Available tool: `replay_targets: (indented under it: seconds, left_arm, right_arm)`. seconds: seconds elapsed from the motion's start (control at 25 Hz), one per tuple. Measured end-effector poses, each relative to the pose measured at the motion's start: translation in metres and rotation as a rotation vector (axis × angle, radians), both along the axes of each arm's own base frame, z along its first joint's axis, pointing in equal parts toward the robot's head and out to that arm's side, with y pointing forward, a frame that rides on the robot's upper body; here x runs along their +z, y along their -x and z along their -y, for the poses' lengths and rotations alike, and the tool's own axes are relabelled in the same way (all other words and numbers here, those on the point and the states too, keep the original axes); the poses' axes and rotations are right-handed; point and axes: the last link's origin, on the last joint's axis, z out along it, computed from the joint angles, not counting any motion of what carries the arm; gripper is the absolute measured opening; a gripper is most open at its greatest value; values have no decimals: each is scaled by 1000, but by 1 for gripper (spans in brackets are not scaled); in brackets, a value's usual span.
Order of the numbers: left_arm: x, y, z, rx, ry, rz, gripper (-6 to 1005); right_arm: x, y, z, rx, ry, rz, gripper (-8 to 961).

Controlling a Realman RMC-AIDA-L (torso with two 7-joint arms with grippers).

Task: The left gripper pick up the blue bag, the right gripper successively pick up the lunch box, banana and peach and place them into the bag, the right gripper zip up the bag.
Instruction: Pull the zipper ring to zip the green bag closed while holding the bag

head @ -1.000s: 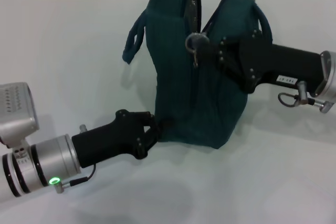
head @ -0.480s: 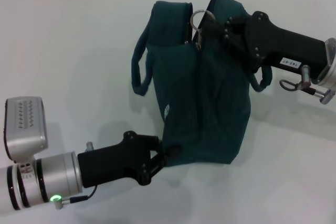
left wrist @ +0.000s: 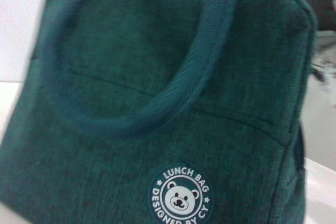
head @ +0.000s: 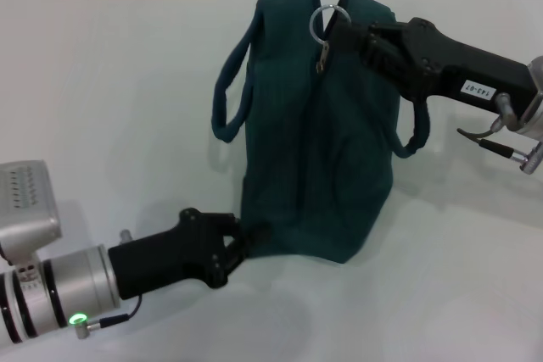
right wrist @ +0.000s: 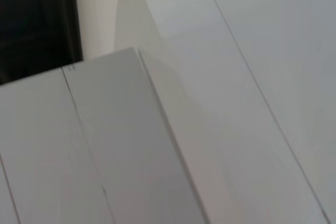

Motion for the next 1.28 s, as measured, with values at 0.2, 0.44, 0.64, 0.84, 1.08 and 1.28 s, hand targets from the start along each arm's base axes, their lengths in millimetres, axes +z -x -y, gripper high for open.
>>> replay_targets:
  seconds: [0.2, 0.44, 0.64, 0.84, 1.08, 1.28]
  left_arm:
    - [4, 4, -1, 45, -45, 18, 56]
    - [14, 0, 4, 34, -65, 93, 129]
    - [35, -10, 0, -20, -129, 175, 349]
    - [49, -19, -16, -56, -142, 185, 475]
    - [56, -34, -31, -101, -142, 205, 676]
    - [58, -45, -42, -121, -145, 230, 828]
  right_arm:
    - [0, 0, 1, -30, 58, -22, 10]
    - [-1, 1, -1, -49, 83, -27, 10]
    - [-3, 0, -3, -70, 75, -14, 10]
    - [-5, 1, -7, -74, 62, -1, 10]
    - [-5, 6, -11, -69, 56, 6, 10]
    - [-6, 6, -12, -71, 55, 7, 11]
